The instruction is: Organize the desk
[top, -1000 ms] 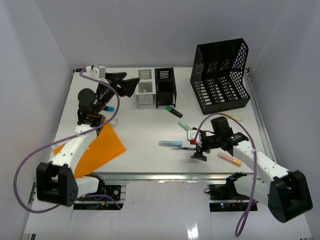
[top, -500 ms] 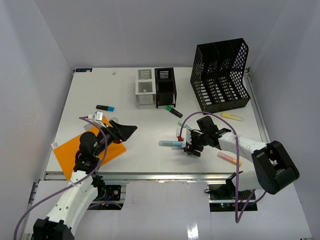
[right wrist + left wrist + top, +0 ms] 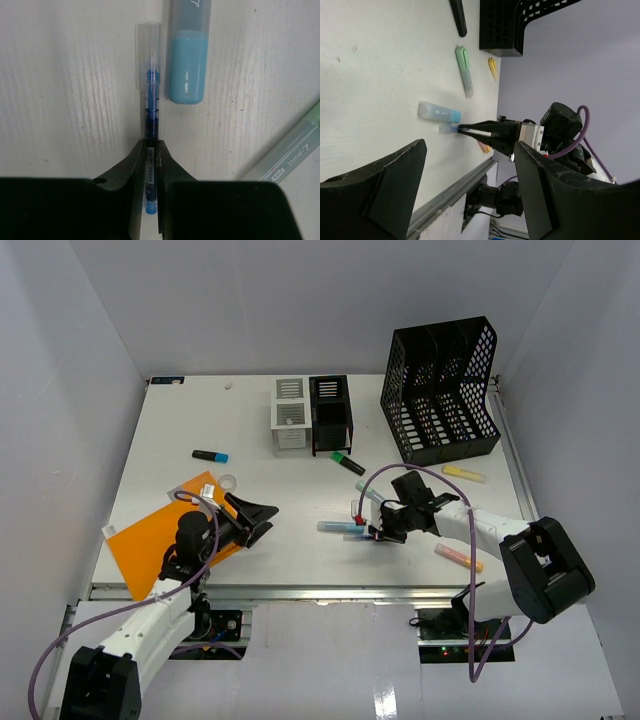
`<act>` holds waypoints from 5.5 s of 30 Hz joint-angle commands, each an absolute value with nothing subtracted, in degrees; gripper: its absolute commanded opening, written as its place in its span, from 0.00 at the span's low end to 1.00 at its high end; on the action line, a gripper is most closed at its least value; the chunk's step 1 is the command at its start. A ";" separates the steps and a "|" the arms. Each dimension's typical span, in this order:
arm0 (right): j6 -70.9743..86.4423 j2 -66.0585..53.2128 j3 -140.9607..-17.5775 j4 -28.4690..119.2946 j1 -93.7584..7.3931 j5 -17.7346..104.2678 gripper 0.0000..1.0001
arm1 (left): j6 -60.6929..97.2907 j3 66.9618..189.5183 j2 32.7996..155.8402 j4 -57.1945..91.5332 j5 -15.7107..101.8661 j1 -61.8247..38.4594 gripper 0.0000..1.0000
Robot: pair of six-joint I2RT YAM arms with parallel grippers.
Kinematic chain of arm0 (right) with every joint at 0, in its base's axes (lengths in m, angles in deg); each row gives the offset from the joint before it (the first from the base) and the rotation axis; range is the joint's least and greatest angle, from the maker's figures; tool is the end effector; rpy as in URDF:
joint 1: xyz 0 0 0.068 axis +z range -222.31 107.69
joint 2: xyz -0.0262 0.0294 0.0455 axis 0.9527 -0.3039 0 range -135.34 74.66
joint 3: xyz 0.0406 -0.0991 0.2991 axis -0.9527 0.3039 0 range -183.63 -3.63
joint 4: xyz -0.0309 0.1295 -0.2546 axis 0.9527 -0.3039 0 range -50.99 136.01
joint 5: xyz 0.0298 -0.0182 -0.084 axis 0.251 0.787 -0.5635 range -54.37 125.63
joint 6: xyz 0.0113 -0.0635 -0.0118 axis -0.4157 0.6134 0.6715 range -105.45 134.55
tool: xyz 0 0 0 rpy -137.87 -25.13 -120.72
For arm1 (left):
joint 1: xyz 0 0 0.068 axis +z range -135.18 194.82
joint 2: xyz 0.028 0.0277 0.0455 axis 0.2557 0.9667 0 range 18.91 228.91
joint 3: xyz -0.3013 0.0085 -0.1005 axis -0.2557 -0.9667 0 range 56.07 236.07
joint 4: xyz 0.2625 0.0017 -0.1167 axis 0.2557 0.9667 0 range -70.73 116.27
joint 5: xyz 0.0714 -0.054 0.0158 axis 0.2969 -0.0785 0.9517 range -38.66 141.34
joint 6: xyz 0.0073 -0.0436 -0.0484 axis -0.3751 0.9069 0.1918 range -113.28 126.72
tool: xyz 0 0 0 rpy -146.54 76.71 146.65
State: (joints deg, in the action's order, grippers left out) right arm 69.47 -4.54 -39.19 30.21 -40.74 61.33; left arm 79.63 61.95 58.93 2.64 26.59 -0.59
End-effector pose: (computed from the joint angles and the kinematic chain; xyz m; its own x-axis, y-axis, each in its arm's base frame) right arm 0.2113 0.1560 0.1697 0.1183 -0.7929 -0.5978 -0.9795 0.0059 -0.2016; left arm 0.1454 -0.0626 0.1735 -0.6837 -0.7120 -0.1599 -0.0931 0.3025 -0.9486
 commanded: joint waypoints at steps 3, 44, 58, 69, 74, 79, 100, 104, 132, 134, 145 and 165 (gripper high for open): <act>76.21 -4.13 -42.36 18.32 -41.21 67.40 0.08 | 85.23 63.26 67.09 -4.73 36.34 -10.82 0.81; 50.96 1.67 -45.77 30.64 -47.96 73.65 0.08 | 87.67 87.23 118.70 -41.15 56.95 -39.14 0.45; 52.44 2.85 -45.03 29.64 -48.40 77.54 0.10 | 82.46 87.89 116.46 -37.76 59.60 -39.68 0.16; 56.12 7.25 -45.10 26.31 -52.07 82.39 0.83 | 67.85 88.62 104.34 -22.69 65.42 -39.36 0.00; 58.23 10.65 -45.07 24.26 -55.97 86.93 0.83 | 53.56 94.81 92.99 -2.57 71.34 -35.94 0.00; 59.11 11.97 -44.86 23.73 -57.08 87.66 0.83 | 40.19 106.36 88.24 13.75 71.85 -25.42 0.00; 60.29 10.41 -44.86 22.76 -58.55 88.10 0.83 | 19.91 138.59 114.12 24.99 68.05 -9.35 0.00; 60.45 10.10 -44.86 22.72 -58.69 88.14 0.83 | 18.97 139.31 116.95 23.62 66.86 -9.38 0.00; 56.99 -5.11 -50.90 27.62 -38.85 59.78 0.90 | 22.87 99.69 69.93 20.42 47.11 -8.43 0.98; 56.87 -8.52 -53.28 28.17 -34.41 55.62 0.90 | 23.40 95.08 65.06 20.98 47.03 -8.33 0.98; 58.69 -23.56 -68.25 22.73 -28.06 54.53 0.91 | 23.29 89.43 58.53 25.33 48.38 -8.21 0.98; 61.04 -41.17 -90.03 1.35 -19.43 45.28 0.86 | 20.43 89.48 49.53 29.18 62.65 -8.12 0.98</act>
State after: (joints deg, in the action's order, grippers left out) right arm 61.26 -37.93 -85.72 8.16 -19.52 49.91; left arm 21.60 88.78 52.53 28.28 57.50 -8.54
